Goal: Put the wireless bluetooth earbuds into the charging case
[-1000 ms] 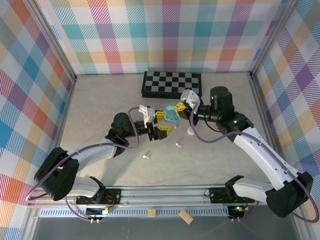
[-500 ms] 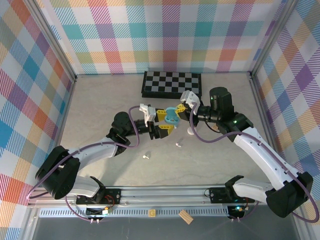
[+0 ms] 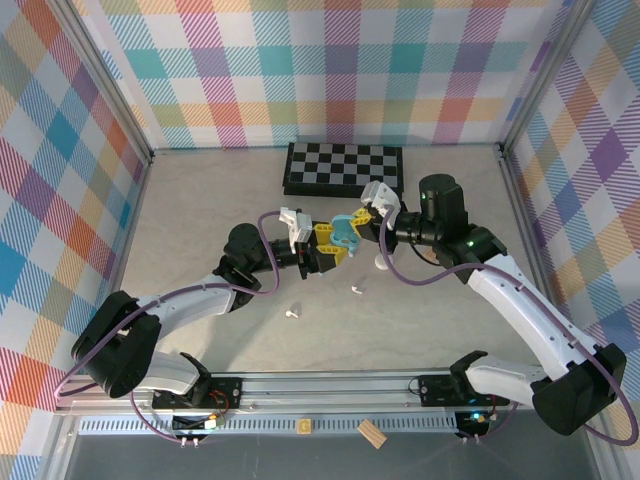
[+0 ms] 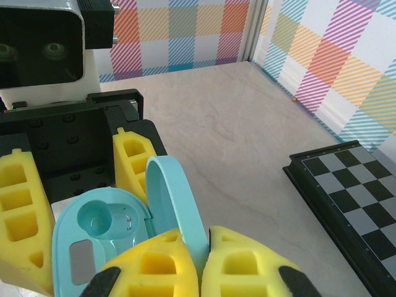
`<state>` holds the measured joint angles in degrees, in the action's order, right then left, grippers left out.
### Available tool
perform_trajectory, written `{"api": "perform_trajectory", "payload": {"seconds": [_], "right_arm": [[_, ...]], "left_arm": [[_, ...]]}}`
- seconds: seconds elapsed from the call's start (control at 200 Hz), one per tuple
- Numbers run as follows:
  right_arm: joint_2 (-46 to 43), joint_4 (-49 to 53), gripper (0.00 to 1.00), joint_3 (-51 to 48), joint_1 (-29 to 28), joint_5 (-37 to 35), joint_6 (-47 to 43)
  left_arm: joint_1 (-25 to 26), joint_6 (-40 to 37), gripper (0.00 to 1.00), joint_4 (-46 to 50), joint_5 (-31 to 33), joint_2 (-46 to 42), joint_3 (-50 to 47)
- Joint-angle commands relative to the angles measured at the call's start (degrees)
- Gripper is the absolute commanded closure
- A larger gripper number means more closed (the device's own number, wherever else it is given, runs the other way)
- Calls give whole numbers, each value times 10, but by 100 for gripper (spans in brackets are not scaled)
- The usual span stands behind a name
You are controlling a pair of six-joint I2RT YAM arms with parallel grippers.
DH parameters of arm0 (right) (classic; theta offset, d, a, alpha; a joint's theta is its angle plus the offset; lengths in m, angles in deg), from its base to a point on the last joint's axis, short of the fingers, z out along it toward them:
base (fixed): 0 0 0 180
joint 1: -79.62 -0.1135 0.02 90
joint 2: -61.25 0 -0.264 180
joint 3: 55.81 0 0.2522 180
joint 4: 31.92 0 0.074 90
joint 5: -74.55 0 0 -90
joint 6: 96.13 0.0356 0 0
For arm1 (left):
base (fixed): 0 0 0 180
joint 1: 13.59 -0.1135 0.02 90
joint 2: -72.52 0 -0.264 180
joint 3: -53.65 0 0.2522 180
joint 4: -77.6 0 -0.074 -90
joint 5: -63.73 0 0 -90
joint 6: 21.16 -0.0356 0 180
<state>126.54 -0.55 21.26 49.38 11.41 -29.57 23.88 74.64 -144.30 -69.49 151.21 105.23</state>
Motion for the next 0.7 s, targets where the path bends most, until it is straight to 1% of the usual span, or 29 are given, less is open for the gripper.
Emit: {"api": "perform_trajectory", "payload": {"seconds": [0.0, 0.085, 0.125, 0.15, 0.245, 0.28, 0.36, 0.5, 0.58, 0.595, 0.695], "right_arm": [[-5, 0, 98, 9, -3, 13, -5], [-9, -2, 94, 9, -4, 15, 0], [-11, -2, 89, 10, -3, 15, 4], [-12, -3, 84, 10, -4, 16, 7], [-19, -6, 55, 11, -3, 25, 19], [-24, -8, 49, 11, -3, 31, 26], [-38, -19, 45, 9, -1, 43, 46], [-72, -61, 43, -9, 22, 79, 109], [-98, -118, 42, -37, 54, 119, 172], [-103, -131, 42, -43, 62, 124, 198], [-125, -186, 40, -78, 104, 136, 284]], "left_arm": [[6, -8, 60, -28, -12, 0, 10], [6, -12, 61, -36, -15, 1, 5], [6, -13, 61, -42, -15, 2, 3], [6, -12, 61, -45, -15, 2, 2], [5, -15, 61, -53, -13, 3, -5], [4, -18, 61, -55, -11, 2, -8], [1, -22, 61, -62, -10, 0, -16], [-10, -15, 61, -87, -8, -3, -31], [-17, -9, 61, -99, -6, -3, -38], [-19, -8, 61, -102, -7, -3, -39], [-29, 1, 61, -118, -10, -3, -47]]}}
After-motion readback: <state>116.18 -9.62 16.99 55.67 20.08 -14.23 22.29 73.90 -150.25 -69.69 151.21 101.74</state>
